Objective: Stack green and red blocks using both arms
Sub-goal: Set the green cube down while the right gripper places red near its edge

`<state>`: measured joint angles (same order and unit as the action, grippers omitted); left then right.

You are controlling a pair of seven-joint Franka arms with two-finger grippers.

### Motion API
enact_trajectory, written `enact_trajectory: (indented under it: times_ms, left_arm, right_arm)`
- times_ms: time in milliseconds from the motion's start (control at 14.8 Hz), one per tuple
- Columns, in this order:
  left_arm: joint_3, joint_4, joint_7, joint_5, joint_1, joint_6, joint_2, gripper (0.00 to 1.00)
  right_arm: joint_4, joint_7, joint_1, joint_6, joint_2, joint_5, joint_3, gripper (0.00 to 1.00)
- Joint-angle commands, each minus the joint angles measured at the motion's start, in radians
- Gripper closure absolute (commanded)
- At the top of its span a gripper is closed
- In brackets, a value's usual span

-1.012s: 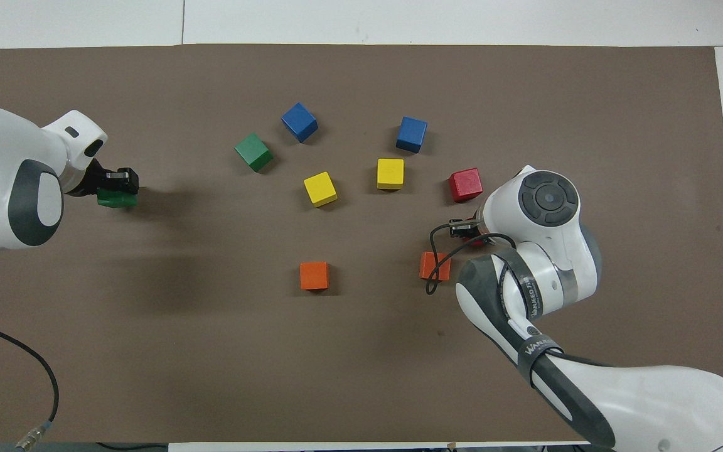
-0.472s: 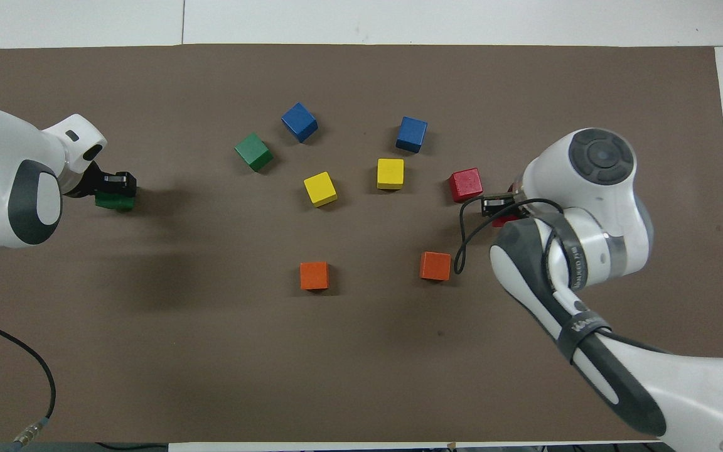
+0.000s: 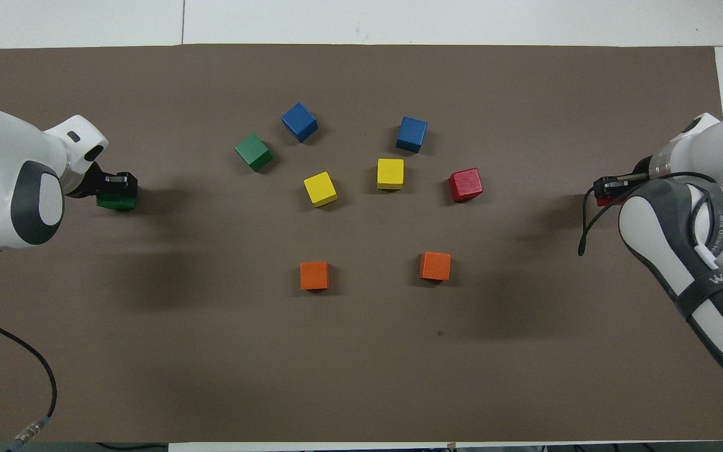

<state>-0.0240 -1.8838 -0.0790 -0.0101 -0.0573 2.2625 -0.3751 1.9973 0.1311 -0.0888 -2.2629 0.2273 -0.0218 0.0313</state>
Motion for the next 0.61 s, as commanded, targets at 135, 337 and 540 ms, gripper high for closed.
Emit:
enact_trajectory:
  times_ms: [135,337,540]
  left_arm:
    - [-0.005,0.012,-0.008,0.006,-0.012,-0.001,0.011,0.00]
    - [-0.008,0.110,0.137,0.027,0.008,-0.117,0.013,0.00]
    - [-0.013,0.190,0.377,0.045,0.108,-0.160,-0.001,0.00]
  right_arm:
    - [0.021,0.016,-0.002,-0.069,0.027,0.005,-0.014,1.00]
    - [0.035,0.016,0.001,-0.093,0.038,0.005,-0.014,1.00]
    - [0.061,0.016,0.006,-0.128,0.041,0.005,-0.016,1.00]
